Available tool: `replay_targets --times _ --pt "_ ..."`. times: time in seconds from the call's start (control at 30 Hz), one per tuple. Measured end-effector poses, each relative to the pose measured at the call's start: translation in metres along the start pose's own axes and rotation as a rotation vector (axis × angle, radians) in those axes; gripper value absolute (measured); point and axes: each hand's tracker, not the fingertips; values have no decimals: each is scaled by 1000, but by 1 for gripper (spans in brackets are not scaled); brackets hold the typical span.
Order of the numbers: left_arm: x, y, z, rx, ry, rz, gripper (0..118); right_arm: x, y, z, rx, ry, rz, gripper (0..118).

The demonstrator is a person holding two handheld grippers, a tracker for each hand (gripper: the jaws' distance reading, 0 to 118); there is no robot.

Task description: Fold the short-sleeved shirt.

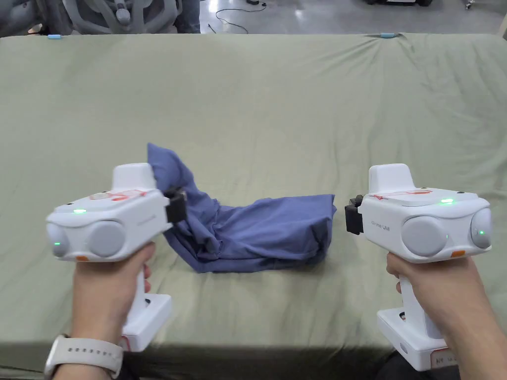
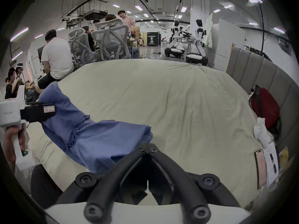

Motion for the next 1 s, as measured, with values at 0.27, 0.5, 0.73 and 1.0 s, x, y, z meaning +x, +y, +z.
replay_targets --times 0.27,0.5,0.73,1.0 --pt "165 -36 -74 -122 -11 -504 15 27 -8 11 -9 -42 -11 0" --pt "123 -23 -48 -45 -200 -178 73 34 -10 13 -8 -40 -1 0" --pt "40 3 -41 -35 -315 328 72 29 -2 9 11 6 -43 0" --pt "108 -42 -90 -270 -590 392 0 25 1 6 3 17 -60 0"
